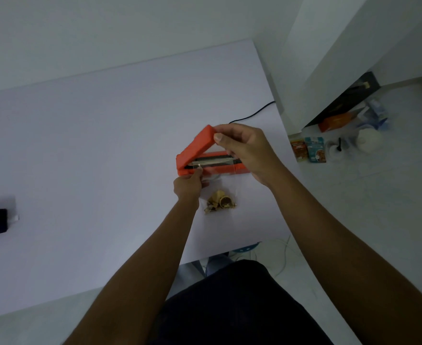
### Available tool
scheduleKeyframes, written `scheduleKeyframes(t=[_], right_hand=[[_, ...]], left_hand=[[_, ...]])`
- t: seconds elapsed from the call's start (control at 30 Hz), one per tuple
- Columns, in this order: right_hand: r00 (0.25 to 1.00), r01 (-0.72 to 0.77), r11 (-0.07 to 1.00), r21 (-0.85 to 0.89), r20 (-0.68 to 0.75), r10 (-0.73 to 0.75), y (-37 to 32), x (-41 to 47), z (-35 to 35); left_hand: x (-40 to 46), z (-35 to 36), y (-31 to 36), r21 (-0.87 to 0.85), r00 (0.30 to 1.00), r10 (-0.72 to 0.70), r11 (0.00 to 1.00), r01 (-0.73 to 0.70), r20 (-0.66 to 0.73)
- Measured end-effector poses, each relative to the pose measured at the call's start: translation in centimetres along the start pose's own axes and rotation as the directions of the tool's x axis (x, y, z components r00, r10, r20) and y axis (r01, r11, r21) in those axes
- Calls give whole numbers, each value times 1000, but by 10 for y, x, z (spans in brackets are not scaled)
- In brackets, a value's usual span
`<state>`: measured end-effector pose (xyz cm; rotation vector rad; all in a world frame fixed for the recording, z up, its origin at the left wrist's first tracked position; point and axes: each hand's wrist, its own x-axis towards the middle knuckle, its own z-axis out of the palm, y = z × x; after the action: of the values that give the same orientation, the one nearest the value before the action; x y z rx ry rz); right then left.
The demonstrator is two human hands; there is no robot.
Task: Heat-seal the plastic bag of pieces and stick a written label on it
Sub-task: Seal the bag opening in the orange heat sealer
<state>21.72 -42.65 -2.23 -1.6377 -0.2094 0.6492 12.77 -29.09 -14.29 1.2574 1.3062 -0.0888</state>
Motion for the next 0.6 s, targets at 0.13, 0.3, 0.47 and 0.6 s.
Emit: scheduleKeyframes(t=[0.13,0.3,0.47,0.6], right_hand=[[999,39,999,-4,-14,-39,2,4,-3],[962,-159,914,-373,-265,60,63,10,-33],[947,-246,801,-546,-311,79,117,0,-42],[948,-194,820,-539,-318,15,129,-1,-38]], left_hand=[[0,1,0,-1,1000,7,1000,-7,-12],[-5,4,-1,33,995,72,997,-70,-65],[-9,6,-7,108,977,194,977,-185,-85],[-15,9,0,134,953,276,956,-259,-124]])
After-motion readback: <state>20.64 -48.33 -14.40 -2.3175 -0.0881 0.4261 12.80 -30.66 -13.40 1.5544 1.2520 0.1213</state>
